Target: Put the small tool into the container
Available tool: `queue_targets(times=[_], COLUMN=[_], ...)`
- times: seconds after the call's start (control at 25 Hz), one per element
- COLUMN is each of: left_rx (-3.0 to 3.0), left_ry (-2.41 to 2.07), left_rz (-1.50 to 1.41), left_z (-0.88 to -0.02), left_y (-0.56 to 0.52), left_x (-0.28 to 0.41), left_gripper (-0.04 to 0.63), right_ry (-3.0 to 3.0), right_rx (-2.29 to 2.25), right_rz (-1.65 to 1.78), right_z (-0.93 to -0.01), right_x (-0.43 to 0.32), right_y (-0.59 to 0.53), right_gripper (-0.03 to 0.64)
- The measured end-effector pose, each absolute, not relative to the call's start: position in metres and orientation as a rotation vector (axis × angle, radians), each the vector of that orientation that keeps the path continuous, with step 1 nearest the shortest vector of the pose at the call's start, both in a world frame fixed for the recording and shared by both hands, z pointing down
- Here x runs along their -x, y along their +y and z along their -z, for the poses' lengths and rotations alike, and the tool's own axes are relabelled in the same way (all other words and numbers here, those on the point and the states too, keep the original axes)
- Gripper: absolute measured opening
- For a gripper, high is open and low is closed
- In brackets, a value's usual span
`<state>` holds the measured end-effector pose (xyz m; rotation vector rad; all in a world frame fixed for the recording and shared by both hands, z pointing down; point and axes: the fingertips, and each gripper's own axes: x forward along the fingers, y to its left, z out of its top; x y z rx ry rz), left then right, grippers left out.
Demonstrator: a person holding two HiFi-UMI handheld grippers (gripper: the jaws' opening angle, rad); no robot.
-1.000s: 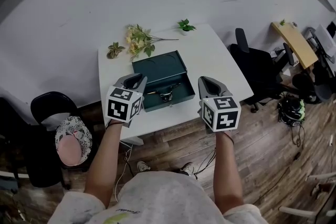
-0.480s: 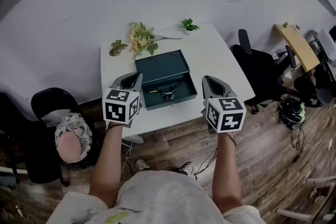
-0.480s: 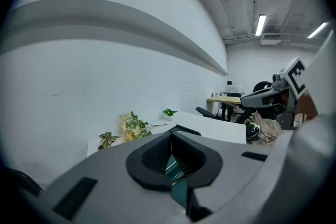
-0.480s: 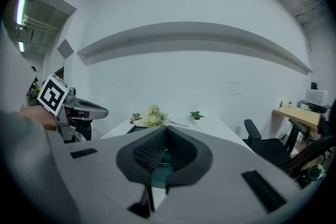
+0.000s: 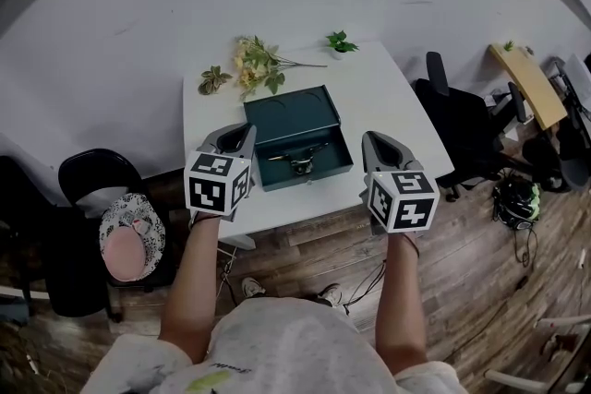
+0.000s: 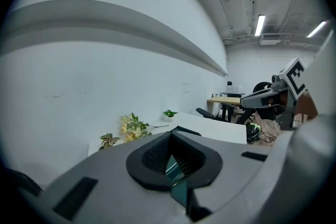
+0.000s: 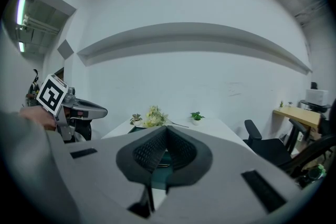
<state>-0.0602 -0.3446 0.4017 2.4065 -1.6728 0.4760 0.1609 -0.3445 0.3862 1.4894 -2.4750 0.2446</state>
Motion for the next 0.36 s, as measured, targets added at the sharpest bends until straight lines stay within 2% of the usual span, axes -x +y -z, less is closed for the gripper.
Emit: queue_targets(times=[0.36], left_rx=[-2.407], left_ry=[-1.687], left_rz=[-0.474], left_z=[-0.3987], left_y=[-0.344], left_x=[0.0616], left_gripper=[-0.002], right_ry=[-2.478], right_rx=[-1.486], right_rz=[-0.248], right_z=[-0.3855], right_x=[-0.1576], right_y=[-0.3451], right_gripper=[0.003])
